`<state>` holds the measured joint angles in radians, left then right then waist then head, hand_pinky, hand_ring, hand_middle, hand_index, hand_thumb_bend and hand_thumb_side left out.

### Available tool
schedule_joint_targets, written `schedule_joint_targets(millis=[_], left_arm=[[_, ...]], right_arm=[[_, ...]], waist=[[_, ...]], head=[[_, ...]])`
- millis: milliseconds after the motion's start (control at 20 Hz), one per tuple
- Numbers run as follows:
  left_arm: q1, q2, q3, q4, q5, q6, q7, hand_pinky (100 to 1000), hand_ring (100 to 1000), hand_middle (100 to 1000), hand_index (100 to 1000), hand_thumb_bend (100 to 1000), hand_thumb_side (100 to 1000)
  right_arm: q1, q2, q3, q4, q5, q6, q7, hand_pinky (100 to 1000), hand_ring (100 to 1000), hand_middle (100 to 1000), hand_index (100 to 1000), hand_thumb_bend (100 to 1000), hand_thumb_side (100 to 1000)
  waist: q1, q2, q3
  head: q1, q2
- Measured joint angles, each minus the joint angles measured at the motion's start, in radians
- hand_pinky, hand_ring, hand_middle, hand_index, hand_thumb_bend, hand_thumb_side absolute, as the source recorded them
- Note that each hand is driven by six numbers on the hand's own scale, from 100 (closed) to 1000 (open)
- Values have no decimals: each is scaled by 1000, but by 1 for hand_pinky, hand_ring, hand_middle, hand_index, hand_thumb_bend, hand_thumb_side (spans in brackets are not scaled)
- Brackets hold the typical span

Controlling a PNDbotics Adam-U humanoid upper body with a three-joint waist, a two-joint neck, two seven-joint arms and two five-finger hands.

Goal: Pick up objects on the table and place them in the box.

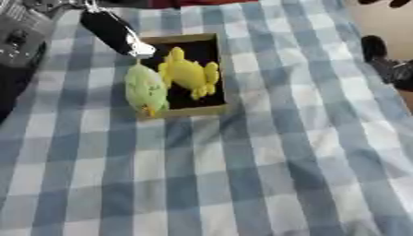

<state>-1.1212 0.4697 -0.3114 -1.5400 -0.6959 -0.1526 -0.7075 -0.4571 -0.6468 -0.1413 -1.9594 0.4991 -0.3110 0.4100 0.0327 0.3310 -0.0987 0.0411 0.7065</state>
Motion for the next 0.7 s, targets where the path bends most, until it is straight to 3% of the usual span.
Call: schedule_joint_targets(millis=[100, 250, 450, 600, 700], left_arm=[[12, 12, 17, -50, 33, 31, 26, 919, 951, 792, 857, 257, 512], [39, 39, 46, -135, 61, 78, 72, 904, 938, 773, 840, 208, 404], [115, 111, 91, -297, 108, 138, 164, 884, 920, 748, 834, 149, 334], [197, 184, 128, -400, 182, 165, 282, 880, 917, 753, 840, 130, 341], [267, 237, 150, -429, 243, 141, 406, 873, 913, 747, 839, 110, 354]], right_arm=[[0, 0, 0, 0, 0, 1, -1, 693, 813, 857, 820, 100, 100], [0, 0, 0, -1, 0, 2, -2, 695, 814, 858, 820, 100, 100], [0, -1, -1, -4, 2, 5, -7, 701, 816, 859, 821, 100, 100], [0, -8, -1, -6, 6, 4, -18, 704, 817, 859, 821, 100, 100], [1, -17, -1, -6, 8, 3, -29, 706, 817, 860, 821, 100, 100]], waist=[[-2, -1, 3], [-4, -1, 8], [-4, -4, 17], [-4, -4, 23], [-4, -4, 25]], head=[[-3, 5], [-9, 6], [-20, 14], [-27, 15], [-32, 15]])
